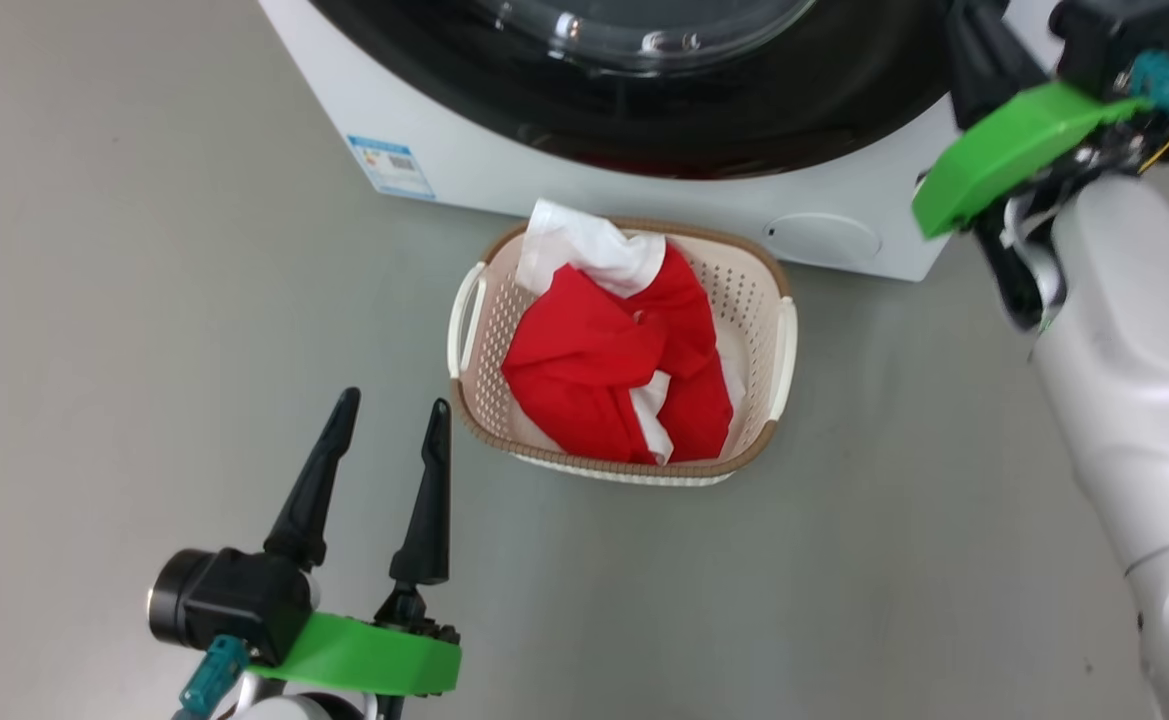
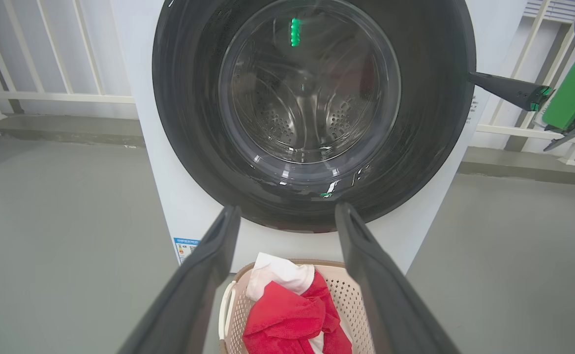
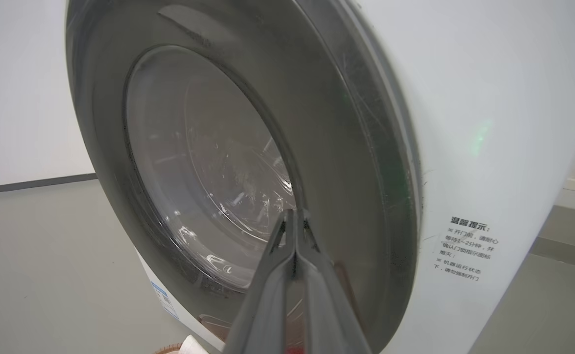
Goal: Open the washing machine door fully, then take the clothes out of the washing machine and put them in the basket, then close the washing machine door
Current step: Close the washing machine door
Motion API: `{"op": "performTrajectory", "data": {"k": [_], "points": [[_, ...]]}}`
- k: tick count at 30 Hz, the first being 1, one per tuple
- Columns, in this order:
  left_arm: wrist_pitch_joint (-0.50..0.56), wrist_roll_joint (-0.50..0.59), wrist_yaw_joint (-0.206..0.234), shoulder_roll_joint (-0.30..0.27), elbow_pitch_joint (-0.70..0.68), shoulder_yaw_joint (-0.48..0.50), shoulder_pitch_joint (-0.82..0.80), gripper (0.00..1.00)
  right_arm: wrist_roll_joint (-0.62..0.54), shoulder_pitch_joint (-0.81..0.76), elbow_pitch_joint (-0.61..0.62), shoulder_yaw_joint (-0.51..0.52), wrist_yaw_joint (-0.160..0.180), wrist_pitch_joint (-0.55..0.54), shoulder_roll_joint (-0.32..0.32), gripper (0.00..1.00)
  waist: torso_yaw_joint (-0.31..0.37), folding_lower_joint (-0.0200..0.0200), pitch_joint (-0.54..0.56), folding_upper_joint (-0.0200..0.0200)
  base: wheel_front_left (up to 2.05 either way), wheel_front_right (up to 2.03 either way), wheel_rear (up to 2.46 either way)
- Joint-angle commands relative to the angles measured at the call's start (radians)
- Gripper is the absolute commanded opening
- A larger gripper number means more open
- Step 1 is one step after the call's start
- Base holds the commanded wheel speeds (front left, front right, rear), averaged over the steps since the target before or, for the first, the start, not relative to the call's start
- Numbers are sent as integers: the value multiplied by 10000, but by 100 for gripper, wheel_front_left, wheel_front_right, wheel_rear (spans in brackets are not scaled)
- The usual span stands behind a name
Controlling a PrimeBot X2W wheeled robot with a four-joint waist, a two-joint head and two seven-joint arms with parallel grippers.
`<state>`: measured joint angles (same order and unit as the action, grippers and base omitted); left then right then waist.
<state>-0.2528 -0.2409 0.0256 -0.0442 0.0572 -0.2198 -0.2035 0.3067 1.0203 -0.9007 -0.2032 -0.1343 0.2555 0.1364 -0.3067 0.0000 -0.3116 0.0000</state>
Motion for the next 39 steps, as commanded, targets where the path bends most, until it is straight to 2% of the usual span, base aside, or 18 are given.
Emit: {"op": "performTrajectory", "data": {"k": [1,5,7,9,10,22,31,39], "points": [[-89,129,-39,-114,-192,390,49,100,42,-162,292,-96,36,62,-276,0,162,0,209,0,0,0,0],[-89,138,-73,-147,-133,472,151,100,88,-1041,1031,-7,36,62,-335,0,358,0,518,0,0,0,0],[-89,139,-58,-178,-95,521,215,100,65,-1510,1449,92,36,62,-377,32,481,0,641,0,0,0,0],[-89,136,-49,-218,-54,554,285,100,39,-1981,1792,156,36,62,-441,91,616,0,771,0,0,0,0],[-89,142,-39,-245,-24,559,322,100,14,-2199,1982,199,36,62,-469,100,681,0,828,0,0,0,0],[168,80,59,-531,10,597,675,100,-430,-5018,4046,906,36,62,-762,100,1527,0,1510,0,0,0,0],[437,-32,159,-715,18,638,1153,100,-633,-7280,5125,1179,36,62,-851,100,2166,0,2107,0,0,0,0],[556,-121,334,-792,-106,677,1745,100,-557,-8659,6192,1485,36,-186,-859,100,2644,0,2582,0,0,0,0]]}}
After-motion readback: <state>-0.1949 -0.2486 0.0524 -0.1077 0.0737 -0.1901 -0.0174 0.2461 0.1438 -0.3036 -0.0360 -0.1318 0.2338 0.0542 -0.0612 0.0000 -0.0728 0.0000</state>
